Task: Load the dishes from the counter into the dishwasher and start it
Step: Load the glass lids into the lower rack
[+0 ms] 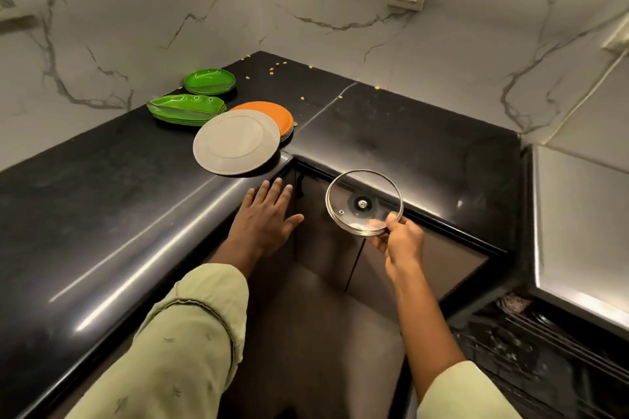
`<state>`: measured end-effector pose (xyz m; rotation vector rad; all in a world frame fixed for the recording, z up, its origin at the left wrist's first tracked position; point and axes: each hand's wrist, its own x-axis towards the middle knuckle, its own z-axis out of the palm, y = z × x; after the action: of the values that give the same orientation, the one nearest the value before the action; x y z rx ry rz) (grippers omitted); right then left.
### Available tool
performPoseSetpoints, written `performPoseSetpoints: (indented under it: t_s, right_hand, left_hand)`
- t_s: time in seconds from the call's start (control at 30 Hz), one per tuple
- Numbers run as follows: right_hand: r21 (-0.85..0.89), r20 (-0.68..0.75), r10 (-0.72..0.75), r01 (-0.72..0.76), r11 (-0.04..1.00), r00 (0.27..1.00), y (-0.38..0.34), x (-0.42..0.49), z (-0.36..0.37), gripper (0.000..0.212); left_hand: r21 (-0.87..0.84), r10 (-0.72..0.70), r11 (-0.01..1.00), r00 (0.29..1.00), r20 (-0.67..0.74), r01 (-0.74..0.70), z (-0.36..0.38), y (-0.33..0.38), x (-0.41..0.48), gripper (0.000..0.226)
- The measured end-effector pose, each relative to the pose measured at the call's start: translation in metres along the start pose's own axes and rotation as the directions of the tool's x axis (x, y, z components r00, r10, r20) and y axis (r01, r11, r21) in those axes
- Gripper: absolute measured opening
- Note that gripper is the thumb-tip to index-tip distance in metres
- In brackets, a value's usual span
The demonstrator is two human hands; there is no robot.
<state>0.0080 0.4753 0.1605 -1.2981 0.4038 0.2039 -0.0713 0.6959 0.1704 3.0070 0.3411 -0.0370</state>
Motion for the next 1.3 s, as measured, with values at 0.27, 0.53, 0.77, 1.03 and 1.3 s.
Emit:
performPoseSetpoints:
  t_s: [0.27, 0.53, 0.77, 1.03, 1.3]
  right_hand:
    - [0.037, 0.01, 0.016, -0.017, 0.999, 1.0, 0.012, -0.067, -0.093, 0.014]
    - [0.07, -0.065, 0.067, -0.062, 0.996, 0.996, 0.041, -0.135, -0.197, 0.014]
    - [0.014, -0.121, 0.067, -0.066, 0.998, 0.99, 0.067, -0.176, -0.257, 0.013]
    - [-0.067, -0.232, 0.05, -0.067, 0.995, 0.971, 0.095, -0.234, -0.332, 0.012]
    - [-0.064, -0.4, 0.152, -0.193, 0.979, 0.904, 0.127, -0.265, -0.419, 0.011]
  left_hand:
    - [-0.026, 0.015, 1.0, 1.0, -0.003, -0.015, 0.012, 0.061, -0.087, 0.071]
    - [0.019, 0.103, 0.994, 0.988, 0.112, -0.106, 0.048, 0.134, -0.194, 0.071]
    - [0.022, 0.168, 0.985, 0.977, 0.129, -0.172, 0.063, 0.163, -0.238, 0.071]
    - [-0.07, 0.311, 0.951, 0.926, 0.213, -0.302, 0.109, 0.207, -0.294, 0.071]
    - [-0.103, 0.448, 0.891, 0.821, 0.354, -0.443, 0.151, 0.266, -0.322, 0.07]
